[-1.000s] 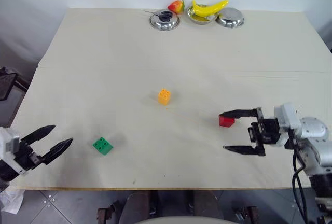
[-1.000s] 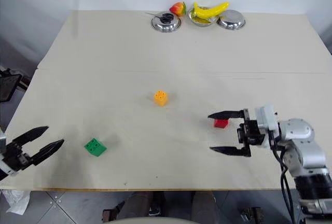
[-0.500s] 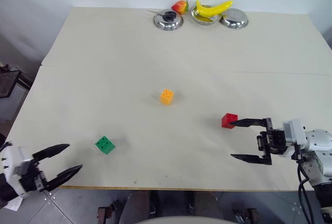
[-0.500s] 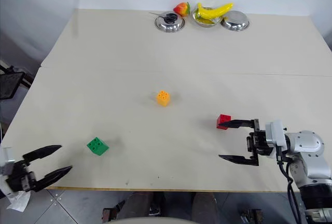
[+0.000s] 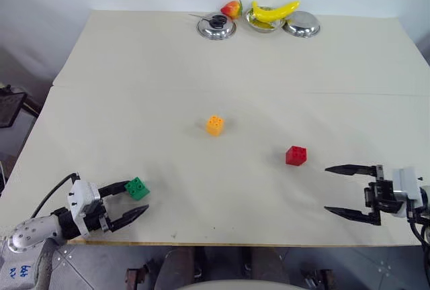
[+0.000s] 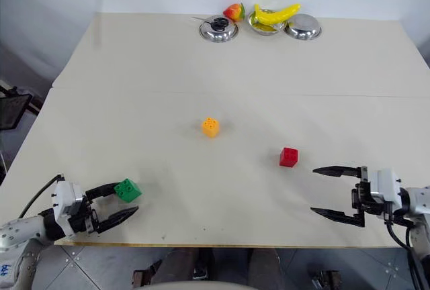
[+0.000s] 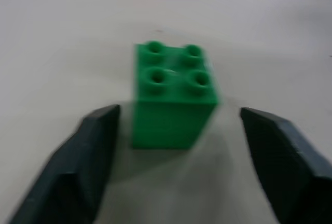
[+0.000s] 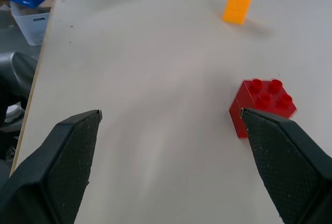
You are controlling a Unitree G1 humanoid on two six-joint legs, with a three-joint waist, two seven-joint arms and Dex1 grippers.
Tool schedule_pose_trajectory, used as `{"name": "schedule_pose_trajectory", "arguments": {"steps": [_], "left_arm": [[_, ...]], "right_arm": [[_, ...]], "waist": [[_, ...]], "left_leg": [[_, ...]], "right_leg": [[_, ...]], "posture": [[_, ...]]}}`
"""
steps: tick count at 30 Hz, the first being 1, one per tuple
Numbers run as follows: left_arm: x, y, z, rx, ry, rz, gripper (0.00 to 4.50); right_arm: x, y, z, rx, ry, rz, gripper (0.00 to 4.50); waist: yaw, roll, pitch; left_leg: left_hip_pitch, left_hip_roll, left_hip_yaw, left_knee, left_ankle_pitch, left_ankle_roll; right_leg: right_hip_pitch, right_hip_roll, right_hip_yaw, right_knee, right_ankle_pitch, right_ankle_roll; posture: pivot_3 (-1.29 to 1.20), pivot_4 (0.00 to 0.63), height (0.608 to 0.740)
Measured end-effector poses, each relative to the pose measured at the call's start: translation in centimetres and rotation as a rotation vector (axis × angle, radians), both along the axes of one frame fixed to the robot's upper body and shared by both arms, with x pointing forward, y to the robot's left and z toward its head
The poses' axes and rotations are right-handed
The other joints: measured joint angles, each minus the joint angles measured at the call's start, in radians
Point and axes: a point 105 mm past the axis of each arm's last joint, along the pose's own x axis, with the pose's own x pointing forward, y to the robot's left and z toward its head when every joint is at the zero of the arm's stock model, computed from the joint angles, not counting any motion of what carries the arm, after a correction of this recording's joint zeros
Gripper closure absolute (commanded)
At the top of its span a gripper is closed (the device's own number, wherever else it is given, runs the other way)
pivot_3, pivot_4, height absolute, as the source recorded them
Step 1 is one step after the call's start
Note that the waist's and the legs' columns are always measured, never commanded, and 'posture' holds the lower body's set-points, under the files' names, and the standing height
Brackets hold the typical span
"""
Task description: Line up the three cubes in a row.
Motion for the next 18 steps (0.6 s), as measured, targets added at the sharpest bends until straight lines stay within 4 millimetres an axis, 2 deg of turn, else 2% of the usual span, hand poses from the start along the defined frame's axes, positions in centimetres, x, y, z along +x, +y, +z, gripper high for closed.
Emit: {"name": "schedule_pose_trajectory", "arguments": {"steps": [3, 5, 7, 11, 13, 15, 17, 18], "left_arm": [[0.7, -0.4, 0.2, -0.005, -0.015, -0.009, 2.53], [1.3, -0.8, 0.5, -0.015, -0.023, -0.026, 3.01], [1.9, -1.3, 1.3, -0.045, -0.032, -0.055, 3.0], [4.5, -3.9, 5.3, -0.053, -0.098, -0.21, 3.0], [5.5, -6.3, 7.6, -0.037, -0.16, -0.33, 3.0], [6.6, -9.2, 8.6, -0.038, -0.176, -0.446, 3.0], [7.8, -13.7, 9.3, -0.042, -0.188, -0.606, 3.0], [8.0, -16.6, 9.3, -0.033, -0.181, -0.707, 3.0]], "right_arm": [[-0.5, -0.5, -0.2, 0.009, 0.0, -0.032, 0.0], [-1.0, -0.5, -0.4, 0.014, 0.004, -0.04, 0.0], [-1.5, -0.4, -0.7, 0.018, 0.008, -0.042, 0.0], [-2.4, -1.4, -0.5, 0.006, -0.005, -0.108, 0.0], [-2.5, -2.2, 0.1, -0.003, -0.034, -0.156, 0.0], [-2.9, -3.0, 0.3, -0.009, -0.044, -0.21, 0.0], [-3.2, -3.3, 0.1, -0.008, -0.046, -0.248, 0.0], [-3.3, -3.3, 0.2, -0.007, -0.057, -0.259, 0.0]], "waist": [[-0.002, 0.0, 0.0], [-0.001, 0.0, 0.0], [0.001, 0.0, 0.0], [0.016, 0.0, 0.0], [0.02, 0.001, 0.0], [0.026, 0.002, -0.001], [0.041, 0.002, -0.001], [0.046, 0.002, -0.001]], "left_leg": [[0.0, 0.0, 0.0, 0.0, 0.0, 0.0], [0.0, 0.0, 0.0, 0.0, 0.0, 0.0], [0.0, 0.001, 0.0, 0.0, 0.0, 0.0], [0.0, -0.001, 0.0, 0.001, 0.001, 0.001], [0.0, -0.002, 0.0, 0.001, 0.001, 0.001], [0.0, -0.003, 0.0, 0.001, 0.001, 0.001], [-0.001, -0.006, -0.002, 0.002, 0.002, 0.002], [-0.002, -0.01, -0.002, 0.003, 0.002, 0.003]], "right_leg": [[0.0, 0.0, 0.0, 0.0, 0.0, 0.0], [0.0, 0.0, 0.0, 0.0, 0.0, 0.0], [0.0, 0.001, 0.0, 0.0, 0.0, 0.0], [0.001, 0.0, 0.001, 0.001, 0.0, 0.001], [0.001, 0.0, 0.001, 0.0, 0.001, 0.001], [0.001, 0.001, 0.001, 0.0, 0.001, 0.001], [0.003, 0.001, 0.0, 0.0, 0.001, 0.002], [0.003, 0.001, 0.0, -0.001, 0.002, 0.004]], "posture": [[0.0, 0.15, 0.74], [0.0, 0.15, 0.74], [0.0, 0.15, 0.74], [0.0, 0.15, 0.74], [0.0, 0.15, 0.74], [0.0, 0.15, 0.74], [0.0, 0.15, 0.74], [0.0, 0.15, 0.74]]}}
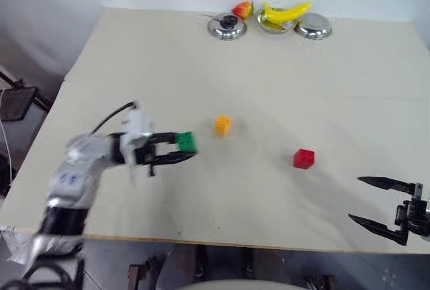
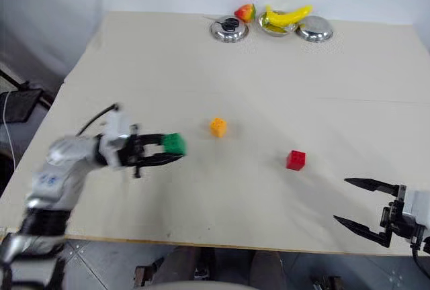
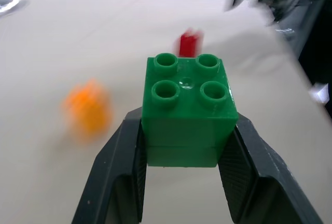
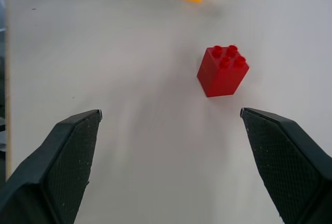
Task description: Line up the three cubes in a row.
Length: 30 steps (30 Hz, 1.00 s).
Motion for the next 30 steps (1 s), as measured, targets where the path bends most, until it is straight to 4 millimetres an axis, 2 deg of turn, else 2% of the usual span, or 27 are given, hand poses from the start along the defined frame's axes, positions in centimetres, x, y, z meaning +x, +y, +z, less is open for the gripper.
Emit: {"name": "schedule_pose_trajectory", "arguments": {"steps": [2, 5, 9, 16, 23, 30], "left_arm": [[-0.3, -3.1, -0.3, 0.03, 0.001, -0.109, 3.0], [0.8, -6.1, -1.8, 0.09, 0.041, -0.14, 3.0], [1.7, -10.0, -3.5, 0.171, 0.047, -0.152, 3.0], [3.2, -9.7, -6.7, 0.277, 0.092, -0.099, 3.0], [4.3, -9.1, -6.4, 0.297, 0.042, -0.066, 3.0], [4.6, -8.9, -6.4, 0.285, 0.03, -0.048, 3.0]], "right_arm": [[0.0, 0.3, 0.5, -0.009, -0.023, -0.001, 0.0], [-0.2, 0.6, 0.7, 0.012, -0.027, -0.036, 0.0], [0.1, 2.2, 2.0, 0.029, -0.08, -0.024, 0.0], [-0.5, 2.6, 2.0, 0.063, -0.071, -0.063, 0.0], [-0.5, 2.0, 2.5, 0.118, -0.111, -0.142, 0.0], [-2.0, 0.7, 0.8, 0.095, -0.038, -0.195, 0.0]], "waist": [[-0.01, 0.0, 0.0], [-0.024, -0.001, 0.0], [-0.026, -0.003, 0.002], [-0.021, -0.003, 0.002], [-0.022, -0.003, 0.002], [-0.023, -0.003, 0.002]], "left_leg": [[0.001, 0.0, 0.002, 0.0, -0.001, 0.0], [0.0, 0.001, 0.002, -0.002, -0.001, 0.0], [0.0, 0.002, 0.002, -0.001, 0.0, 0.0], [-0.003, 0.005, 0.001, 0.001, -0.001, 0.001], [-0.005, 0.005, -0.003, 0.006, -0.001, 0.002], [-0.005, 0.005, -0.003, 0.006, -0.001, 0.002]], "right_leg": [[0.0, 0.0, 0.002, -0.001, 0.0, 0.001], [-0.001, 0.002, 0.0, -0.003, 0.0, 0.001], [-0.002, 0.002, 0.001, -0.003, 0.0, 0.001], [-0.003, 0.0, 0.001, -0.002, 0.0, 0.001], [-0.003, -0.001, -0.001, 0.0, 0.001, 0.001], [-0.002, -0.001, -0.001, 0.0, 0.001, 0.001]], "posture": [[0.0, 0.15, 0.74], [0.0, 0.15, 0.74], [0.0, 0.15, 0.74], [0.0, 0.15, 0.74], [0.0, 0.15, 0.74], [0.0, 0.15, 0.74]]}}
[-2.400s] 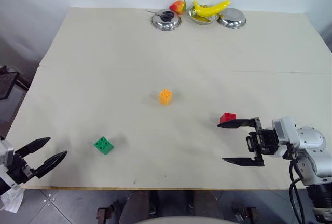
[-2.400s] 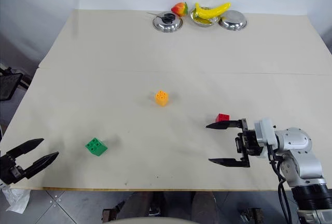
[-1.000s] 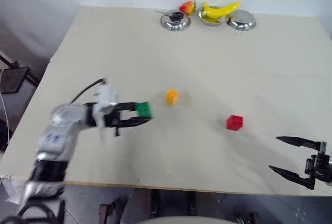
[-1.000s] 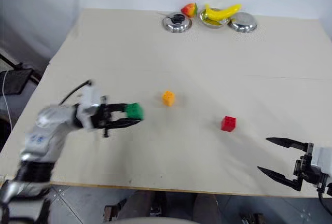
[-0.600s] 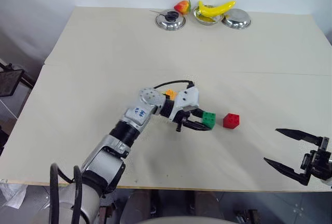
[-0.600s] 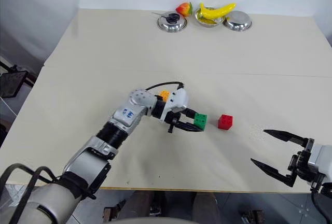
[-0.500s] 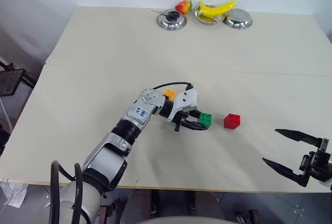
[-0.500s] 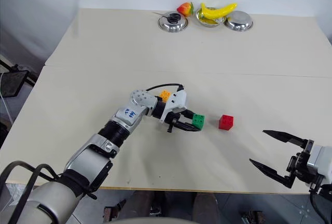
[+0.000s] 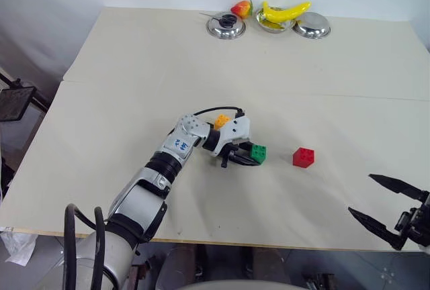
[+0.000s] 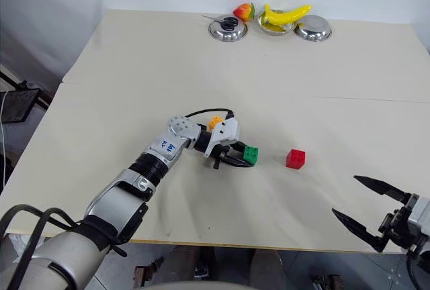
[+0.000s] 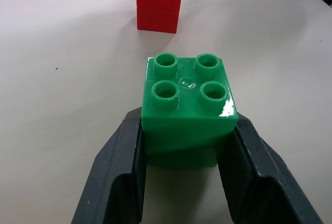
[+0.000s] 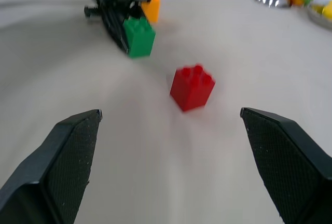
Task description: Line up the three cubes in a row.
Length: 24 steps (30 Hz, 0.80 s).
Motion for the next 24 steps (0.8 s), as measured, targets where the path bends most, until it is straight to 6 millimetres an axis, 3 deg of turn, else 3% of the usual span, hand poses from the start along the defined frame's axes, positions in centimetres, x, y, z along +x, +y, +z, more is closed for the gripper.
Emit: {"name": "schedule_pose_trajectory", "arguments": {"steps": [2, 3, 7, 10, 15, 19, 24], "left_arm": [[0.0, 0.1, 0.0, -0.002, 0.003, 0.001, 3.0], [0.0, 0.1, 0.0, -0.002, 0.006, -0.001, 2.29], [-0.3, 0.3, 0.1, -0.017, 0.027, -0.019, 1.16], [-1.4, 0.7, 1.6, -0.095, 0.02, -0.077, 0.27], [-2.1, 5.0, 4.7, -0.162, -0.107, -0.099, 0.27], [-3.3, 8.4, 5.4, -0.21, -0.116, -0.091, 0.12], [-1.8, 15.0, 7.6, -0.311, -0.213, 0.183, 0.12]], "right_arm": [[-0.1, -0.2, 0.1, -0.004, -0.002, -0.005, 0.0], [-0.1, -0.2, 0.1, -0.005, -0.003, -0.004, 0.0], [0.0, -0.1, 0.2, -0.002, -0.005, 0.003, 0.0], [0.3, 0.3, 0.3, 0.01, -0.02, 0.015, 0.0], [1.5, 1.5, 0.6, 0.043, -0.049, 0.065, 0.0], [2.6, 2.6, 0.8, 0.076, -0.06, 0.107, 0.0], [4.5, 4.8, 2.0, 0.152, -0.067, 0.177, 0.0]], "waist": [[0.0, 0.0, 0.0], [-0.001, 0.0, 0.0], [-0.001, 0.0, 0.0], [-0.002, 0.0, 0.0], [-0.01, 0.002, -0.001], [-0.011, 0.002, -0.001], [-0.014, 0.002, -0.001]], "left_leg": [[0.0, 0.0, 0.0, 0.001, 0.0, 0.0], [0.0, 0.0, 0.0, 0.001, 0.0, 0.0], [0.0, 0.0, 0.0, 0.001, 0.0, 0.0], [0.0, 0.001, 0.0, 0.001, 0.0, 0.0], [0.0, 0.002, 0.0, 0.003, 0.0, 0.0], [0.0, 0.002, -0.001, 0.004, 0.0, 0.0], [0.0, 0.002, -0.002, 0.005, 0.0, 0.0]], "right_leg": [[0.0, 0.0, 0.0, 0.0, 0.0, 0.0], [0.0, 0.0, 0.0, 0.001, 0.0, 0.0], [0.0, 0.0, 0.0, 0.001, 0.0, 0.0], [0.0, 0.0, 0.0, 0.001, 0.0, 0.0], [0.0, 0.0, 0.0, 0.003, 0.0, 0.0], [0.001, 0.0, 0.0, 0.004, 0.0, 0.0], [0.001, 0.0, 0.0, 0.005, 0.0, 0.0]], "posture": [[0.0, 0.15, 0.74], [0.0, 0.15, 0.74], [0.0, 0.15, 0.74], [0.0, 0.15, 0.74], [0.0, 0.15, 0.74], [0.0, 0.15, 0.74], [0.0, 0.15, 0.74]]}}
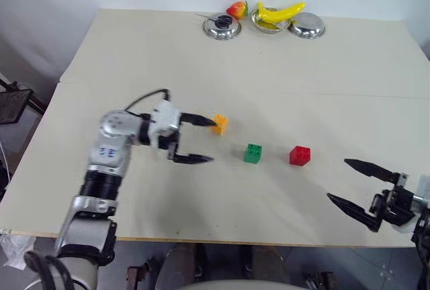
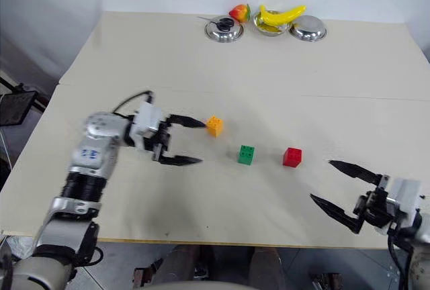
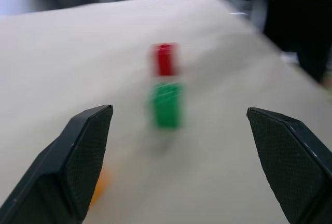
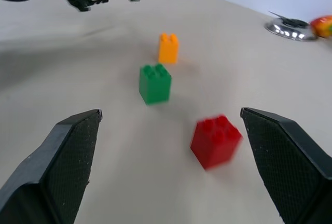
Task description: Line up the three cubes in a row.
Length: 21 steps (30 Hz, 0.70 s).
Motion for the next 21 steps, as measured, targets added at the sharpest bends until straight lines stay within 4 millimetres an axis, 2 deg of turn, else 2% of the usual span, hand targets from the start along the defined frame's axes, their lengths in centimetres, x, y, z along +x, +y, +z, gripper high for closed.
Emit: {"name": "schedule_pose_trajectory", "arguments": {"steps": [2, 5, 9, 12, 14, 17, 18, 21], "left_arm": [[0.2, 3.0, 0.3, -0.038, -0.002, 0.128, 0.12], [-1.3, 8.0, -3.3, -0.058, 0.12, 0.335, 0.12], [-4.4, 12.2, -7.3, -0.08, 0.247, 0.541, 0.12], [-6.4, 14.9, -9.0, -0.093, 0.296, 0.68, 0.12], [-7.2, 15.3, -9.5, -0.101, 0.31, 0.712, 0.12], [-7.1, 13.8, -8.8, -0.104, 0.276, 0.679, 0.12], [-6.9, 13.2, -8.5, -0.106, 0.262, 0.663, 0.12], [-5.2, 9.8, -7.1, -0.137, 0.215, 0.58, 0.12]], "right_arm": [[0.7, 0.6, 0.5, 0.026, -0.025, 0.012, 0.0], [1.1, 1.7, 1.1, 0.051, -0.053, 0.042, 0.0], [1.2, 2.9, 1.5, 0.091, -0.087, 0.049, 0.0], [1.3, 3.1, 1.6, 0.092, -0.097, 0.045, 0.0], [1.3, 3.1, 1.5, 0.087, -0.094, 0.041, 0.0], [1.2, 3.0, 1.3, 0.082, -0.084, 0.041, 0.0], [1.3, 2.8, 1.2, 0.078, -0.082, 0.037, 0.0], [1.4, 1.7, 1.2, 0.042, -0.075, 0.002, 0.0]], "waist": [[-0.001, 0.0, 0.0], [-0.013, 0.001, 0.0], [-0.011, 0.0, 0.0], [-0.008, 0.0, 0.0], [-0.006, 0.0, 0.0], [0.002, 0.0, 0.0], [0.003, 0.0, 0.0], [0.012, 0.0, 0.0]], "left_leg": [[0.0, 0.0, 0.0, 0.0, 0.0, 0.0], [0.001, -0.001, 0.0, -0.003, 0.0, 0.0], [0.001, -0.001, -0.001, -0.003, -0.001, -0.001], [0.001, -0.001, -0.001, -0.003, -0.001, -0.001], [0.001, -0.002, -0.001, -0.003, -0.001, -0.001], [0.001, -0.002, -0.001, -0.003, -0.001, -0.001], [0.001, -0.002, -0.001, -0.003, -0.001, -0.001], [0.001, -0.003, 0.0, -0.003, -0.001, -0.001]], "right_leg": [[0.0, 0.0, 0.0, 0.0, 0.0, 0.0], [0.0, 0.0, -0.001, 0.0, 0.0, 0.0], [0.0, -0.001, 0.0, 0.0, 0.0, -0.001], [0.0, -0.002, 0.0, -0.001, 0.0, -0.001], [0.0, -0.003, 0.0, 0.0, 0.0, -0.001], [-0.001, -0.004, 0.0, 0.0, 0.0, -0.001], [-0.001, -0.004, 0.001, 0.0, 0.0, -0.001], [0.0, -0.004, 0.001, 0.0, 0.0, -0.001]], "posture": [[0.0, 0.15, 0.74], [0.0, 0.15, 0.74], [0.0, 0.15, 0.74], [0.0, 0.15, 0.74], [0.0, 0.15, 0.74], [0.0, 0.15, 0.74], [0.0, 0.15, 0.74], [0.0, 0.15, 0.74]]}}
